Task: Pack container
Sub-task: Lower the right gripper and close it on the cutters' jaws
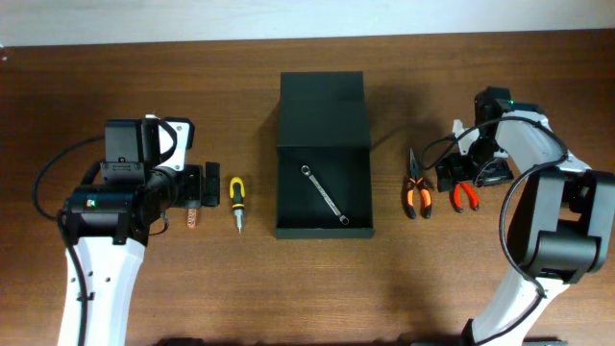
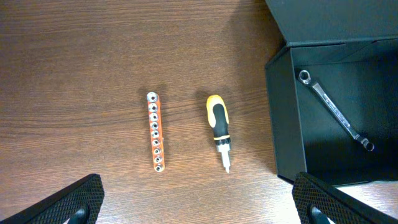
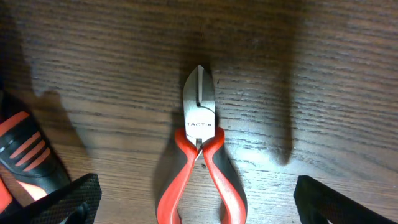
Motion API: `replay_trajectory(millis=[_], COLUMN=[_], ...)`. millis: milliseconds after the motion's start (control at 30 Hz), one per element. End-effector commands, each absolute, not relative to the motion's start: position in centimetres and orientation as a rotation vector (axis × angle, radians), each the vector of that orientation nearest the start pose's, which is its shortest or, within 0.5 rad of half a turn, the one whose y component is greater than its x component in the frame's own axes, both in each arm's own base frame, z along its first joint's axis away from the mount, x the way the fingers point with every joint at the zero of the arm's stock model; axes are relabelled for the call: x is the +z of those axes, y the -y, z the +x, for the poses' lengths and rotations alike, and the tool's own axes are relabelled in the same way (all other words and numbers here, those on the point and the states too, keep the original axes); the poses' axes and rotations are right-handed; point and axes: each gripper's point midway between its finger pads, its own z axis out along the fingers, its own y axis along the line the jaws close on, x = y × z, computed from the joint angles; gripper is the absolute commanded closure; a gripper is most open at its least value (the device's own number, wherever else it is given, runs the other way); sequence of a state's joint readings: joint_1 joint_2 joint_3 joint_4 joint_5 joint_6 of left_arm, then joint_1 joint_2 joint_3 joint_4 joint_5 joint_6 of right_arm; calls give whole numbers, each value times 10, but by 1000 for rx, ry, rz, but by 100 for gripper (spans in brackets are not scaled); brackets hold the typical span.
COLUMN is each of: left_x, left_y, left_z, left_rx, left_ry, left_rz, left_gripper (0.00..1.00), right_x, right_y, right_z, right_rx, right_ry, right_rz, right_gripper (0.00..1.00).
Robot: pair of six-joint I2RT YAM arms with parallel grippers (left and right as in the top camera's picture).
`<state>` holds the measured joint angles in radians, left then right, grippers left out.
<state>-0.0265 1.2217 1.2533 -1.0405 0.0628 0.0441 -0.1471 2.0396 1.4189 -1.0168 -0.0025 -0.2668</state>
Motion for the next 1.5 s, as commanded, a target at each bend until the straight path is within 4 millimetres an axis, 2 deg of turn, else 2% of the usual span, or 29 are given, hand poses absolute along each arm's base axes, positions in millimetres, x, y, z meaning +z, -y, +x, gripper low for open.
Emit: replay_trajectory(millis=[0, 267, 433, 1400, 1467], left_x=[228, 228, 228, 227, 227], left_y=[17, 17, 17, 17, 17], left_z=[306, 306, 305, 304, 304], left_rx=[-66, -66, -66, -66, -66], left_ry=[-2562, -2562, -2562, -2568, -2569], left_rz=[102, 102, 102, 102, 102], left_gripper=[1, 1, 1, 1, 1], right_x=[3, 1, -3, -4, -4], right_y=[46, 46, 46, 47, 47], right_z=[351, 352, 354, 364, 364], right_rx=[54, 59, 59, 43, 43], right_ry=[-3215, -3203, -3203, -3167, -3167], right_rz=[-236, -290, -289, -256, -256], right_gripper=[1, 1, 1, 0, 3])
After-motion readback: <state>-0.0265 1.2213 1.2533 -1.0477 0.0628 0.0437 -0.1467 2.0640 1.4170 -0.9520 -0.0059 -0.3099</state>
